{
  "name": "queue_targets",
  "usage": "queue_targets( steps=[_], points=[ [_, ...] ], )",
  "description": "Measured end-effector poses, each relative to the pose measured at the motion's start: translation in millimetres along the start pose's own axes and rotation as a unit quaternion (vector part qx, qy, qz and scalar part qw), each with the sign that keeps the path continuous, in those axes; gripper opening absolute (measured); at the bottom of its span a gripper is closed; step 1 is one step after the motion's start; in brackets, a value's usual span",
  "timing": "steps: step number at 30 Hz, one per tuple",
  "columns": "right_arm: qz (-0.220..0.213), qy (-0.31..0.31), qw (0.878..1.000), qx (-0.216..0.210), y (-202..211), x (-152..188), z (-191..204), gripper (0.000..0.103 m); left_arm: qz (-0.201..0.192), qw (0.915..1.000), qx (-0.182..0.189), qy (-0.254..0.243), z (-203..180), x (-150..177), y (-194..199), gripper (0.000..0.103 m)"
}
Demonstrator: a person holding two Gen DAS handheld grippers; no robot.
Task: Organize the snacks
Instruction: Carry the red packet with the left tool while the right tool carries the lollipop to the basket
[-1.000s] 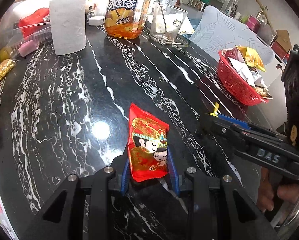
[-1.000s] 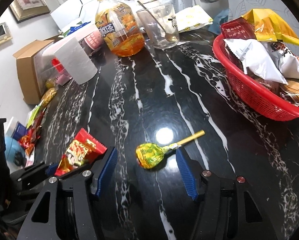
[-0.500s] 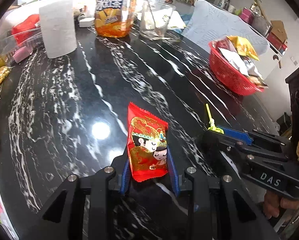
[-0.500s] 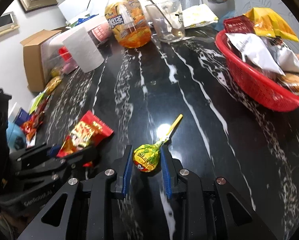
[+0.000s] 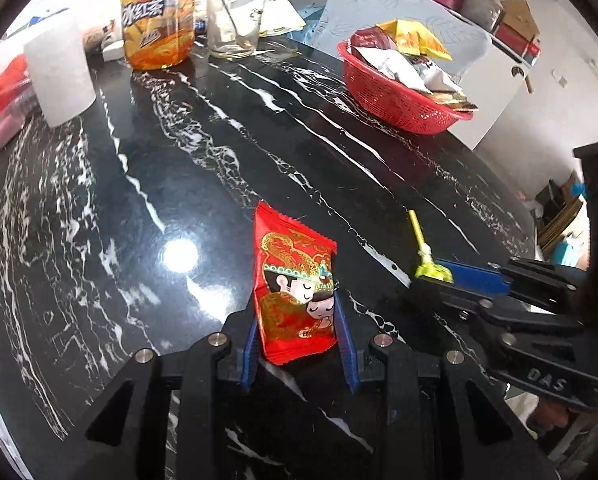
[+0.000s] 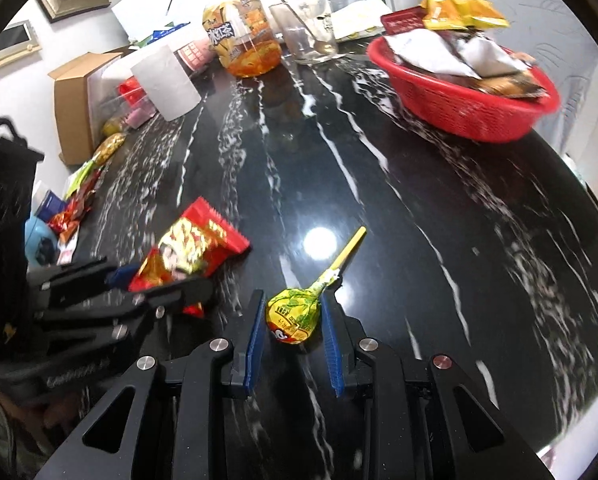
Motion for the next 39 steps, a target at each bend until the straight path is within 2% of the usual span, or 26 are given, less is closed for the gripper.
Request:
queue_targets(
  steps=[4,16,21,22,23,24,26,39],
  points=[
    [-0.005,-0.004,1.0,0.005,6.4,4.9,-5.1,0.027,0.0,0.9998,-0.009,-0.018,-5.9,-4.2,-5.6,0.039],
    [-0.013,-0.005,1.0,0.008,10.6,7.8,-8.6,0.027,0.006,0.9975,-0.039,-0.06,-9.8,-11.5,-16.4,0.041],
    [-0.015,-0.006,1.0,0.01,12.2,9.0,-8.8,0.027,0.0,0.9968,-0.036,-0.071,-11.2,-12.4,-19.0,0.051],
    [-0.016,-0.006,1.0,0.01,12.4,9.1,-8.9,0.027,-0.003,0.997,-0.034,-0.07,-10.8,-12.5,-18.9,0.051],
    [-0.016,-0.007,1.0,0.011,12.8,9.3,-9.0,0.027,-0.006,0.997,-0.035,-0.069,-10.5,-12.6,-18.6,0.047],
    [-0.016,-0.007,1.0,0.011,13.2,9.5,-9.2,0.027,-0.009,0.9967,-0.041,-0.07,-9.4,-13.6,-17.5,0.038],
    [-0.017,-0.007,1.0,0.012,13.6,9.7,-9.1,0.027,-0.006,0.9973,-0.033,-0.065,-10.1,-13.4,-16.6,0.033],
    [-0.038,-0.016,0.999,0.013,25.9,8.0,-12.2,0.027,-0.014,0.9984,0.003,-0.055,-31.8,-11.6,5.1,0.033]
  ],
)
Point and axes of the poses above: each gripper's, at about its wrist camera, not at the fingertips, and y roughly against the way its jaws point, z to its left, x to its underside, the point moved 9 cm from there along -y, roughly the way its jaws point, and after that the axes turned 9 degrees about -z, right-handed, at the moved point
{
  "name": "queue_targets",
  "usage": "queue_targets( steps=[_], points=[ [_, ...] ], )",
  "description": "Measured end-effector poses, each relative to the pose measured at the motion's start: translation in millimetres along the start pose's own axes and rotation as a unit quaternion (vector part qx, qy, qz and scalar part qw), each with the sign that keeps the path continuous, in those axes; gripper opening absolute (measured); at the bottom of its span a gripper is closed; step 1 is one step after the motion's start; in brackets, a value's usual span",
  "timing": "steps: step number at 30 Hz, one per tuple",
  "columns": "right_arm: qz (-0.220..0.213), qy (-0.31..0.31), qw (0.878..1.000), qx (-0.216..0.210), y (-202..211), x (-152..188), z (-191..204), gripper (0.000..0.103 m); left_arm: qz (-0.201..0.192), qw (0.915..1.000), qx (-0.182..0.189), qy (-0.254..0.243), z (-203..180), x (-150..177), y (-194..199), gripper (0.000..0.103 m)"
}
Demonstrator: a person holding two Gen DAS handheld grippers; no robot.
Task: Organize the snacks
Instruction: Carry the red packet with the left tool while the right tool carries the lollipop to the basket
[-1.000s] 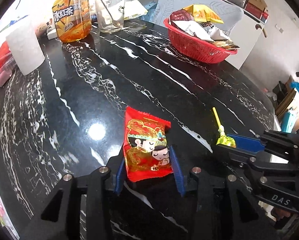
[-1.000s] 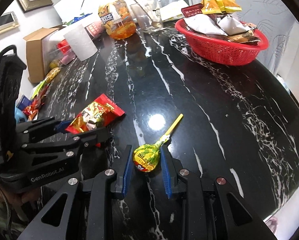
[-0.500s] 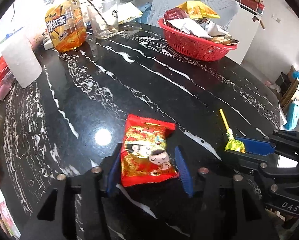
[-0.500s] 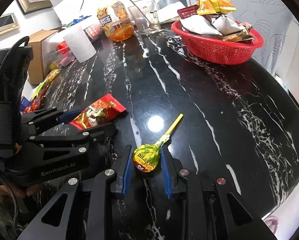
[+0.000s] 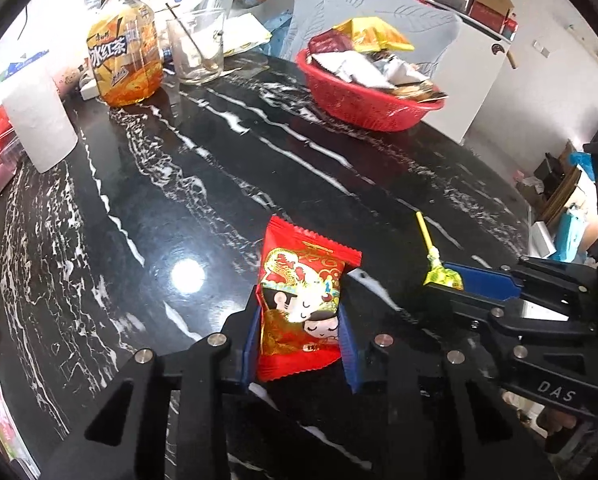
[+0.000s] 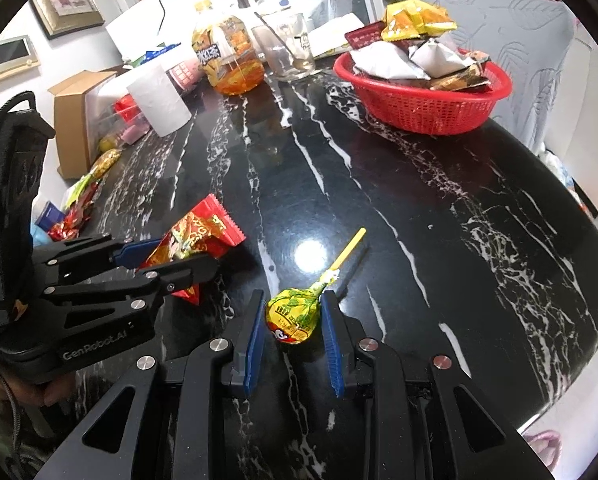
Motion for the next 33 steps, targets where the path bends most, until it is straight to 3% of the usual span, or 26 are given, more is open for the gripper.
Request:
queue_targets(
  steps=[16,33],
  points=[
    [-0.061,-0.02,0.998,0.021,58.9,-7.1,-16.4,0.027,-0.042,0.9966,0.066,-0.026,-56.1,-25.5,31.7,0.033],
    [-0.136,0.018,0.989,0.063,103.1,-82.3,-46.0,0.027,-0.13,0.9868,0.08,-0.054,-80.5,-123.8,47.9,0.033]
  ],
)
Point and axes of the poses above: each gripper's, at about its wrist camera, not at the fingertips, and y roughly against the way its jaws point, z to its left, x to its underside, the point moved 9 cm from there along -y, roughly the way its jaws point, and after that the axes turned 9 degrees about -z, right-handed, at the moved point
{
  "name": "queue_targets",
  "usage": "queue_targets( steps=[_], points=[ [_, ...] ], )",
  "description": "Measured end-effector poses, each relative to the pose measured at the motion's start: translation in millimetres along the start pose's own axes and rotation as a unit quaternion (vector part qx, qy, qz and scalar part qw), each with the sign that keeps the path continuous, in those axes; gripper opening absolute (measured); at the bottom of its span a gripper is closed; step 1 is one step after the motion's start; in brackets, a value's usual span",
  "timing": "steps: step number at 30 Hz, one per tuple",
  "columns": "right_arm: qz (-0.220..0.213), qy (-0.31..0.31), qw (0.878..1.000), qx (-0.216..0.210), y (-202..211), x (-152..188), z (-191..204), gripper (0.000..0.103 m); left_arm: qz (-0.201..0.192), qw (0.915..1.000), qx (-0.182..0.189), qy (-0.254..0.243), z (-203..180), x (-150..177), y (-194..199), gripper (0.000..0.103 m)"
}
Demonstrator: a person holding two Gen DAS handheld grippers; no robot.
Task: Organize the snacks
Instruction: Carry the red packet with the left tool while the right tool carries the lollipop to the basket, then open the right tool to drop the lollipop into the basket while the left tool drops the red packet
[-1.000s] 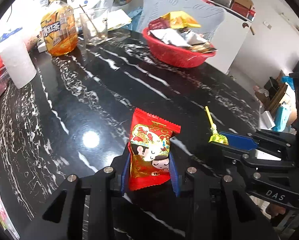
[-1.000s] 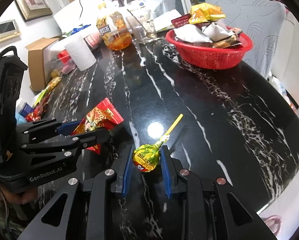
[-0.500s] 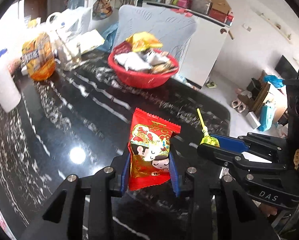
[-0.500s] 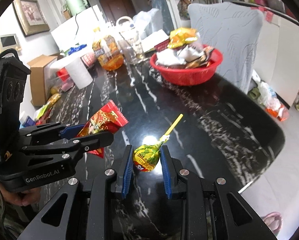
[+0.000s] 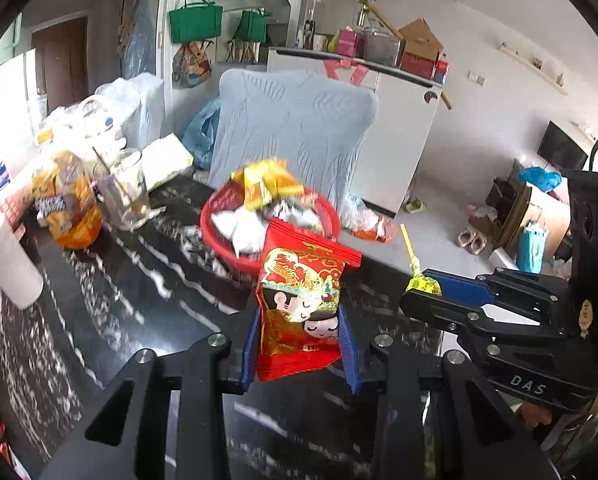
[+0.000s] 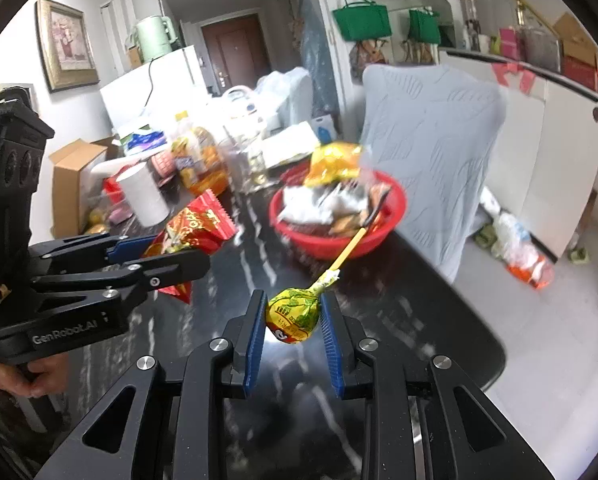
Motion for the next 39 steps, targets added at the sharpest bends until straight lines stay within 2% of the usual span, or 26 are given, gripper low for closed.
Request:
queue_targets(
  steps=[6,11,17,24,31,33,35,39],
  points=[
    [-0.012,0.005,1.0,0.021,-19.6,-31.3,-25.6,0.027,-0.019,0.9998,-0.001,0.007,5.8,-28.7,-20.5,0.033],
    [-0.006,0.017,0.999,0.047,-56.3,-48.0,-55.1,0.027,-0.022,0.9995,-0.009,0.019,17.2,-41.2,-46.0,0.033],
    [0.01,0.029,0.997,0.066,-103.5,-49.6,-83.8,0.027,-0.003,0.9993,-0.017,0.032,33.0,-37.3,-77.6,0.033],
    [0.026,0.033,0.997,0.07,-142.6,-43.9,-96.5,0.027,0.01,0.9986,-0.023,0.046,45.9,-32.9,-94.4,0.033],
    [0.034,0.033,0.997,0.061,-150.0,-40.3,-99.1,0.028,0.013,0.9985,-0.02,0.049,45.7,-31.3,-96.9,0.033],
    [0.037,0.031,0.997,0.058,-148.8,-39.6,-99.1,0.03,0.013,0.9986,-0.019,0.047,44.0,-31.5,-95.6,0.033],
    [0.039,0.028,0.997,0.059,-147.2,-38.5,-100.3,0.039,0.011,0.9987,-0.02,0.046,44.1,-32.2,-94.8,0.033],
    [0.038,0.016,0.998,0.051,-140.4,-36.9,-101.5,0.042,0.007,0.9987,-0.024,0.045,45.6,-34.9,-92.8,0.033]
  ],
)
Point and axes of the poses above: each gripper's, at about its wrist camera, not at the fingertips, and y roughly against the way its jaws point, z to its left, x to its underside, the point moved 9 cm from there along -y, roughly the way its jaws point, and after that the axes turned 9 degrees about -z, right-handed, at the moved point
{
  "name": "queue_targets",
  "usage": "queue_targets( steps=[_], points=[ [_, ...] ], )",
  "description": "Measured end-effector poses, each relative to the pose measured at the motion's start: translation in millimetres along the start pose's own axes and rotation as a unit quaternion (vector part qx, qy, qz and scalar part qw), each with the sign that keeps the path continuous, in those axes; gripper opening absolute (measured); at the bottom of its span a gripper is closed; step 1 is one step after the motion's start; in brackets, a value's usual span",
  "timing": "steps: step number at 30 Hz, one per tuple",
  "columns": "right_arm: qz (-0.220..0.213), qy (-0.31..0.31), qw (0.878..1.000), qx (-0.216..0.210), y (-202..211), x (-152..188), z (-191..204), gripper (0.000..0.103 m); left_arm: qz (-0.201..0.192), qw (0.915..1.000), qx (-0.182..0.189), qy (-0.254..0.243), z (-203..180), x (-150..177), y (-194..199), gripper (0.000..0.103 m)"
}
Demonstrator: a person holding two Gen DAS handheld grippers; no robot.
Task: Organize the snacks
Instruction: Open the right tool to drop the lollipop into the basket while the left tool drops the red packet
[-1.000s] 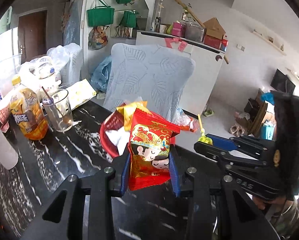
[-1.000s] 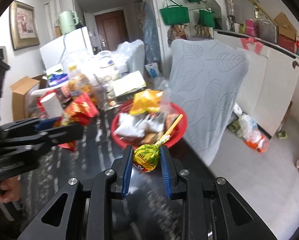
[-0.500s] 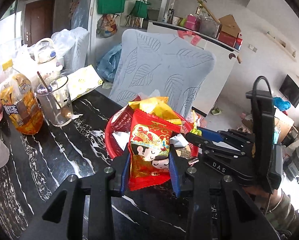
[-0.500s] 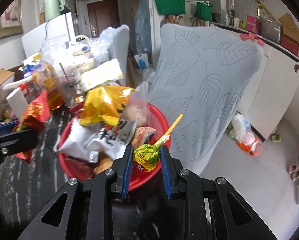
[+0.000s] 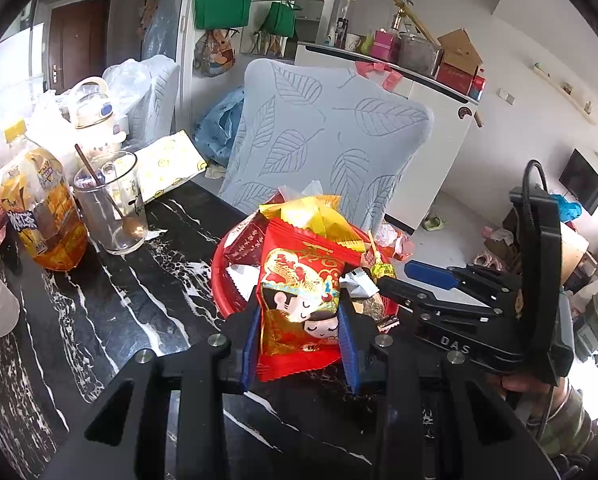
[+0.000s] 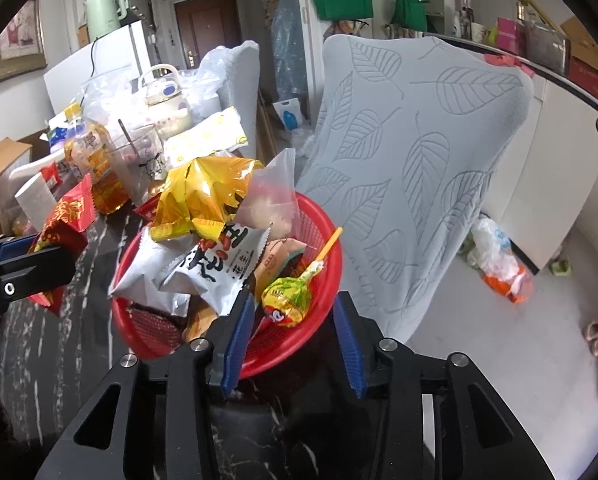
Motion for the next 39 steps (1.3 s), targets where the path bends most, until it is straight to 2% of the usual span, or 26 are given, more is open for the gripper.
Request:
queue_targets(
  steps=[5,14,21,23,29,32,35,39],
  points=[
    [-0.008,-0.004,1.0,-0.005,10.4,-4.0,3.9,0.05,-0.007,1.0,0.001,0.001,1.1,-3.2,0.2,0.033],
    [-0.019,-0.012,1.0,-0.005,20.1,-12.7,7.9,0.05,-0.016,0.9994,0.029,0.006,-0.1,-1.0,-24.4,0.033],
    [-0.01,-0.022,1.0,-0.006,15.5,-7.1,4.5,0.05,0.024,0.9984,0.046,0.022,0.0,18.1,-51.5,0.034],
    [-0.007,-0.023,1.0,-0.007,13.7,-5.1,5.0,0.05,0.027,0.9988,0.036,0.021,2.5,20.6,-55.1,0.034],
    [-0.001,-0.024,1.0,-0.008,12.3,-1.0,5.3,0.05,0.042,0.999,0.014,-0.007,2.0,20.7,-58.5,0.044],
    [-0.001,-0.026,1.0,-0.011,12.5,-0.7,6.2,0.05,0.033,0.9994,0.002,-0.012,3.0,16.1,-56.2,0.053],
    [-0.002,-0.027,1.0,-0.012,14.2,-1.3,6.2,0.05,0.021,0.9997,-0.005,-0.013,5.5,11.8,-53.1,0.065],
    [-0.004,-0.029,1.0,-0.012,15.6,-2.0,6.8,0.05,0.021,0.9996,-0.005,-0.015,8.0,12.7,-55.3,0.066]
  ],
)
Point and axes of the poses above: each gripper's, at about its wrist camera, not at the fingertips, and y roughly against the way its jaws point, z to its left, x to its underside, the point moved 9 cm from there along -y, roughly the way its jaws point, and after that the axes turned 9 degrees about -z, right-handed, at the moved point
